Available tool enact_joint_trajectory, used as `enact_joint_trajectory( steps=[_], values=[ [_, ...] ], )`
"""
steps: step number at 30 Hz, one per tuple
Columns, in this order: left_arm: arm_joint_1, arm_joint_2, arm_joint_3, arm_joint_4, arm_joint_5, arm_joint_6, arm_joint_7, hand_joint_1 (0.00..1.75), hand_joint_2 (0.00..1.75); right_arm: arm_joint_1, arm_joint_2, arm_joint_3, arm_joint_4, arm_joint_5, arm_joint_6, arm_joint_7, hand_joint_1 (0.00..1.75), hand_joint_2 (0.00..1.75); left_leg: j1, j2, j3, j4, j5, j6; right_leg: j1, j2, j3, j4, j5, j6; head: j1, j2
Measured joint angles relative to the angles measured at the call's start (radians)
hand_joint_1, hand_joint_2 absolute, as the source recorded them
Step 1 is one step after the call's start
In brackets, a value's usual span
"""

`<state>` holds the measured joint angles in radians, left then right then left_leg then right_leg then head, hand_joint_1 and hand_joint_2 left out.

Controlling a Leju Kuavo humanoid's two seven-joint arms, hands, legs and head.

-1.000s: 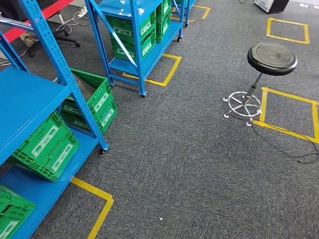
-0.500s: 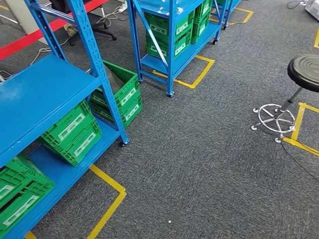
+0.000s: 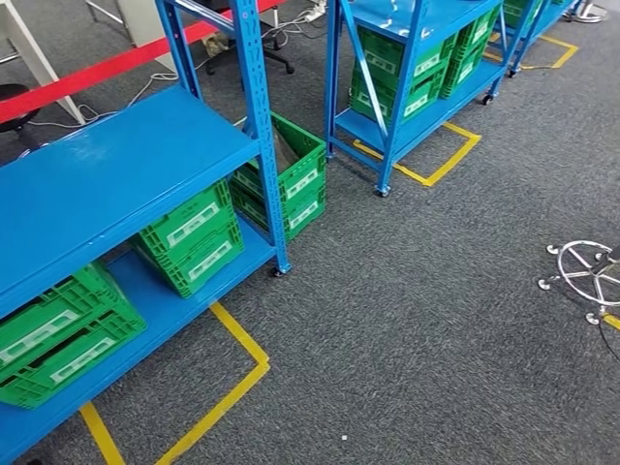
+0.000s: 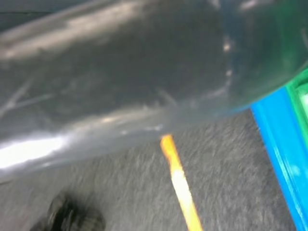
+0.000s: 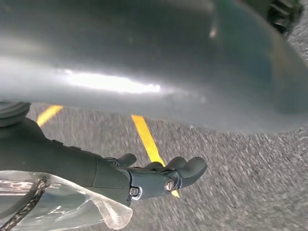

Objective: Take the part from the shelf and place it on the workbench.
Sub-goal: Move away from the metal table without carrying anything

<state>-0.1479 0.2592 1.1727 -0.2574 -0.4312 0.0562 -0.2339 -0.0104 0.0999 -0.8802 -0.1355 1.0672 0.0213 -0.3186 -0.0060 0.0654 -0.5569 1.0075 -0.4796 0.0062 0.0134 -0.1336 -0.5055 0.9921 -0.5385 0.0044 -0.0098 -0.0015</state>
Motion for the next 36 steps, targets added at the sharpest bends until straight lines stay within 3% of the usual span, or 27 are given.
enact_joint_trajectory(
  steps=[2,4,6,7,8,10,11,13,15,16,18,20,22,23,24,26,28,29,30,31,32,34,35,36],
  values=[
    [0.036,-0.080,-0.029,-0.008,-0.032,0.022,-0.077,0.00,0.00,0.000,0.011,-0.021,-0.001,-0.045,-0.021,0.016,0.00,0.00,0.002,-0.021,0.003,-0.007,0.005,0.011,-0.007,0.039,-0.013,0.033,-0.027,0.015,0.001,0.000],
    [0.067,-0.161,-0.050,-0.015,-0.042,0.051,-0.136,0.00,0.00,0.006,0.024,-0.040,-0.003,-0.057,-0.034,0.017,0.00,0.00,0.003,-0.045,0.000,-0.009,0.009,0.020,-0.012,0.103,-0.062,0.141,-0.085,0.024,0.004,0.000],
    [0.088,-0.214,-0.058,-0.005,-0.045,0.067,-0.168,0.00,0.00,0.014,0.031,-0.046,-0.006,-0.053,-0.037,0.007,0.00,0.00,0.003,-0.075,-0.004,-0.008,0.010,0.025,-0.013,0.127,-0.121,0.256,-0.124,0.026,0.007,0.000],
    [0.094,-0.226,-0.059,0.002,-0.045,0.070,-0.173,0.00,0.00,0.017,0.033,-0.047,-0.007,-0.049,-0.036,0.000,0.00,0.00,0.004,-0.091,-0.005,-0.007,0.011,0.025,-0.013,0.131,-0.133,0.270,-0.116,0.025,0.008,0.000],
    [0.098,-0.234,-0.060,0.009,-0.045,0.071,-0.170,0.00,0.00,0.018,0.034,-0.047,-0.008,-0.046,-0.034,-0.004,0.00,0.00,0.005,-0.107,-0.005,-0.007,0.011,0.025,-0.014,0.134,-0.129,0.253,-0.093,0.024,0.009,0.000],
    [0.099,-0.233,-0.062,0.013,-0.047,0.071,-0.158,0.00,0.00,0.017,0.035,-0.049,-0.010,-0.043,-0.030,-0.012,0.00,0.00,0.005,-0.137,-0.004,-0.004,0.012,0.023,-0.018,0.160,-0.074,0.127,-0.022,0.019,0.009,0.000],
    [0.098,-0.232,-0.064,0.014,-0.051,0.070,-0.152,0.00,0.00,0.016,0.035,-0.050,-0.011,-0.043,-0.028,-0.016,0.00,0.00,0.004,-0.151,-0.006,-0.002,0.012,0.019,-0.020,0.178,-0.048,0.067,-0.001,0.018,0.008,0.000],
    [0.097,-0.231,-0.069,0.015,-0.060,0.064,-0.144,0.00,0.00,0.016,0.034,-0.051,-0.012,-0.044,-0.024,-0.025,0.00,0.00,0.005,-0.173,-0.012,0.001,0.015,0.009,-0.021,0.200,-0.021,0.009,0.009,0.014,0.008,0.000],
    [0.098,-0.235,-0.076,0.016,-0.077,0.056,-0.149,0.00,0.00,0.014,0.035,-0.054,-0.012,-0.059,-0.027,-0.030,0.00,0.00,0.009,-0.193,-0.019,0.000,0.020,-0.005,-0.019,0.182,-0.016,0.004,0.012,0.004,0.009,0.000],
    [0.098,-0.244,-0.082,0.017,-0.088,0.056,-0.152,0.00,0.00,0.011,0.035,-0.059,-0.014,-0.071,-0.031,-0.029,0.00,0.00,0.009,-0.187,-0.022,0.003,0.018,-0.011,-0.019,0.172,-0.013,0.000,0.016,-0.003,0.008,0.000],
    [0.092,-0.267,-0.099,0.011,-0.105,0.067,-0.151,0.00,0.00,0.008,0.039,-0.072,-0.020,-0.090,-0.039,-0.025,0.00,0.00,0.008,-0.142,-0.045,0.054,-0.017,-0.019,-0.023,0.146,-0.009,-0.007,0.022,-0.013,0.002,0.000],
    [0.083,-0.294,-0.114,-0.001,-0.111,0.076,-0.140,0.00,0.00,0.011,0.042,-0.082,-0.026,-0.095,-0.042,-0.023,0.00,0.00,0.009,-0.090,-0.098,0.177,-0.085,-0.026,-0.021,0.118,-0.008,-0.008,0.021,-0.017,-0.005,0.000],
    [0.081,-0.314,-0.125,-0.009,-0.113,0.078,-0.133,0.00,0.00,0.012,0.043,-0.090,-0.030,-0.095,-0.040,-0.021,0.00,0.00,0.013,-0.074,-0.138,0.277,-0.120,-0.031,-0.018,0.090,-0.008,-0.007,0.019,-0.019,-0.006,0.000],
    [0.084,-0.321,-0.130,-0.011,-0.114,0.078,-0.133,0.00,0.00,0.012,0.043,-0.092,-0.032,-0.096,-0.039,-0.021,0.00,0.00,0.014,-0.071,-0.134,0.278,-0.110,-0.032,-0.017,0.077,-0.007,-0.007,0.017,-0.019,-0.006,0.000],
    [0.087,-0.328,-0.135,-0.014,-0.115,0.078,-0.133,0.00,0.00,0.012,0.043,-0.094,-0.035,-0.097,-0.038,-0.020,0.00,0.00,0.014,-0.066,-0.112,0.241,-0.083,-0.030,-0.016,0.066,-0.004,-0.007,0.016,-0.018,-0.006,0.000],
    [0.090,-0.344,-0.148,-0.028,-0.121,0.077,-0.133,0.00,0.00,0.011,0.045,-0.097,-0.041,-0.098,-0.036,-0.019,0.00,0.00,0.007,-0.021,-0.039,0.105,-0.022,-0.019,-0.012,0.044,0.002,-0.006,0.010,-0.013,-0.006,0.000],
    [0.087,-0.362,-0.164,-0.046,-0.131,0.069,-0.128,0.00,0.00,0.011,0.048,-0.101,-0.047,-0.097,-0.032,-0.017,0.00,0.00,-0.003,0.021,0.002,0.016,-0.001,-0.004,-0.006,0.019,0.005,-0.004,0.003,-0.004,-0.006,0.000],
    [0.087,-0.368,-0.174,-0.051,-0.141,0.058,-0.124,0.00,0.44,0.009,0.048,-0.102,-0.050,-0.096,-0.029,-0.017,0.00,0.00,-0.007,0.023,0.004,0.004,-0.004,0.002,-0.004,0.006,0.006,-0.003,0.001,0.000,-0.007,0.000],
    [0.089,-0.374,-0.187,-0.053,-0.152,0.046,-0.120,0.00,0.87,0.007,0.048,-0.103,-0.052,-0.096,-0.027,-0.018,0.00,0.00,-0.007,0.009,0.001,0.002,-0.004,0.008,-0.004,-0.007,0.009,-0.004,-0.001,0.005,-0.007,0.000],
    [0.093,-0.379,-0.200,-0.054,-0.163,0.035,-0.117,0.00,1.31,0.004,0.048,-0.104,-0.054,-0.095,-0.024,-0.020,0.00,0.00,-0.005,-0.003,0.001,-0.002,-0.001,0.013,-0.005,-0.005,0.010,-0.002,-0.005,0.011,-0.007,0.000],
    [0.096,-0.383,-0.214,-0.053,-0.172,0.027,-0.115,0.00,1.75,0.001,0.048,-0.105,-0.056,-0.094,-0.023,-0.022,0.00,0.00,-0.002,-0.016,0.001,-0.005,0.002,0.019,-0.007,0.017,0.005,0.012,-0.018,0.018,-0.006,0.000],
    [0.094,-0.391,-0.236,-0.053,-0.182,0.020,-0.115,0.00,1.75,-0.001,0.048,-0.108,-0.059,-0.092,-0.020,-0.027,0.00,0.00,0.005,-0.041,0.001,-0.010,0.009,0.029,-0.012,0.087,-0.034,0.096,-0.070,0.028,-0.002,0.000],
    [0.091,-0.395,-0.245,-0.053,-0.185,0.017,-0.116,0.00,1.75,0.000,0.048,-0.109,-0.059,-0.091,-0.019,-0.029,0.00,0.00,0.006,-0.054,-0.001,-0.010,0.010,0.032,-0.015,0.114,-0.066,0.162,-0.103,0.030,-0.001,0.000],
    [0.088,-0.397,-0.252,-0.052,-0.186,0.016,-0.116,0.00,1.75,0.002,0.048,-0.109,-0.059,-0.090,-0.017,-0.031,0.00,0.00,0.006,-0.069,-0.003,-0.010,0.011,0.033,-0.017,0.125,-0.099,0.228,-0.129,0.032,0.000,0.000]
  ],
)
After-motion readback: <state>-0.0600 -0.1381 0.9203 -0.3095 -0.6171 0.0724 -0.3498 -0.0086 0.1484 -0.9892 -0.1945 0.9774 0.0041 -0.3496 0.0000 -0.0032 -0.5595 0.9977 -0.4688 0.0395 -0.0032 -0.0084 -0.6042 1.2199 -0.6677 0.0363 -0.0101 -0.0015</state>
